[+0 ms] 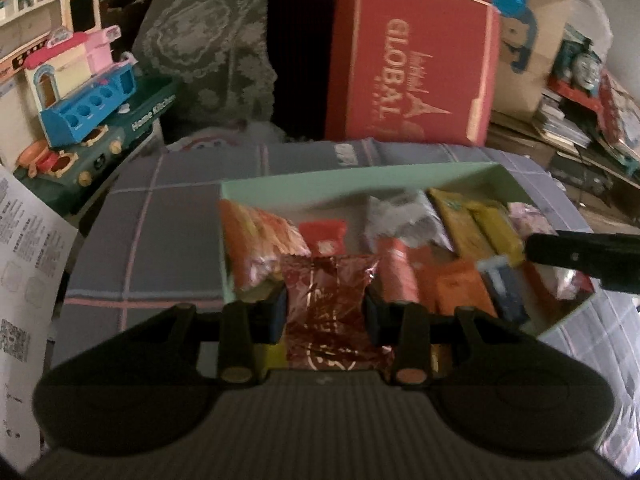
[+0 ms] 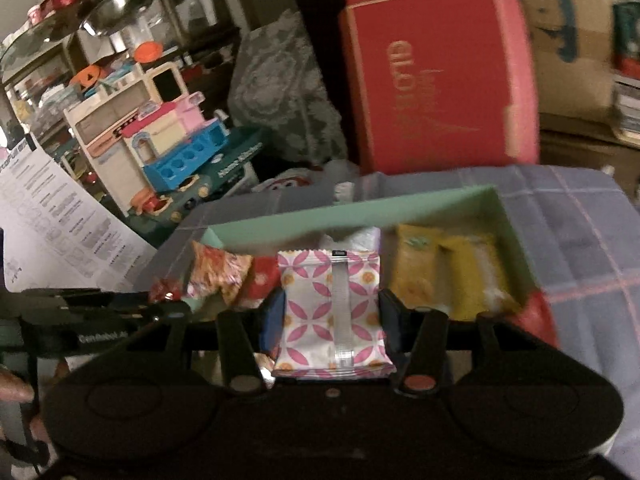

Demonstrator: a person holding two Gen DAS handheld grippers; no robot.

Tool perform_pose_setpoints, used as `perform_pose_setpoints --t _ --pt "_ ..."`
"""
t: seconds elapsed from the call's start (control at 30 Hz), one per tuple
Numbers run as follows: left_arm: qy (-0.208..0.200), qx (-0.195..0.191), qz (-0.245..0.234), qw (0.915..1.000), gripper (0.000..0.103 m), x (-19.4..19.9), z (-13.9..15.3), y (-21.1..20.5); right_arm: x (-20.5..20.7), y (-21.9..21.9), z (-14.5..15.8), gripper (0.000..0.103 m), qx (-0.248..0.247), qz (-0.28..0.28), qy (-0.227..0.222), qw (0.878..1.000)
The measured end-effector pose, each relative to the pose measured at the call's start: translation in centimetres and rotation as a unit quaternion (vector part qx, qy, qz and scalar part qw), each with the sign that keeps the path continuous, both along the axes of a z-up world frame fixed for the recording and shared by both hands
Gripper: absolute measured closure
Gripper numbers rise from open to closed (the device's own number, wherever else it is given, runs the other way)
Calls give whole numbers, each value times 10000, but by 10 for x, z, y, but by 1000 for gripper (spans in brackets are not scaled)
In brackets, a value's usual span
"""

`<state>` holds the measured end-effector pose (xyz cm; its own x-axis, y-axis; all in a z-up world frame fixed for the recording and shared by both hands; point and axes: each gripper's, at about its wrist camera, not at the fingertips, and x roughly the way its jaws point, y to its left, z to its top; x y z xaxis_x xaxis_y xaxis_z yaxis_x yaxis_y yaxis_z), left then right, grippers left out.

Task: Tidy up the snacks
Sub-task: 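Carry the red foil packet and pink-white packet over the tray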

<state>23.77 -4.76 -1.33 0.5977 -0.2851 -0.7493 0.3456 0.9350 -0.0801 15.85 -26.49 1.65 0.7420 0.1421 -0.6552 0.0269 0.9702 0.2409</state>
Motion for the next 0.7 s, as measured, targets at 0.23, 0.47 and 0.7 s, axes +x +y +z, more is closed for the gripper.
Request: perform_pose_setpoints --t 0.23,0.47,0.7 --pt "123 32 32 9999 66 33 -18 1 63 34 -18 53 71 254 224 9994" --pt "360 36 154 9992 66 67 -47 6 105 51 -40 53 77 338 389 9986" --pt "338 46 139 9993 66 96 -58 0 122 48 -50 53 118 212 453 9987"
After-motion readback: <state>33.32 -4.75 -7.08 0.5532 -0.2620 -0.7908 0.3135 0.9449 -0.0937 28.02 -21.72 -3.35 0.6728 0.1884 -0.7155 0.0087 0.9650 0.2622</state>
